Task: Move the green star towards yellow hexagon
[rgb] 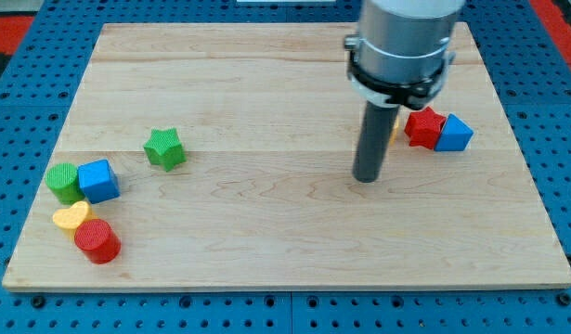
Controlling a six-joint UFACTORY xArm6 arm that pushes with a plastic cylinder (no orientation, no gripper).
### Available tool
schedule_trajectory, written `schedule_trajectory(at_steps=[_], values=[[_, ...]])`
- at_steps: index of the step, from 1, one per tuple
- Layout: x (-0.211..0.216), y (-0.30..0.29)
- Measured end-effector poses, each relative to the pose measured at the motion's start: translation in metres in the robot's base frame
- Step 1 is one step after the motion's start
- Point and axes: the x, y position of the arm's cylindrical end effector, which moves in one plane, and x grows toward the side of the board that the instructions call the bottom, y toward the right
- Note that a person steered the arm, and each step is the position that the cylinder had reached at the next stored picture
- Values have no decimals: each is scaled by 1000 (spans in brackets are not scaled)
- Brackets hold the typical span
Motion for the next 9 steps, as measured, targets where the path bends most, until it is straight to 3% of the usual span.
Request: schedule_trajectory(at_steps=[3,4,5,7,9], values=[[-11,-184],[-11,-221],[-11,-242],[-52,-253],[-78,-312]])
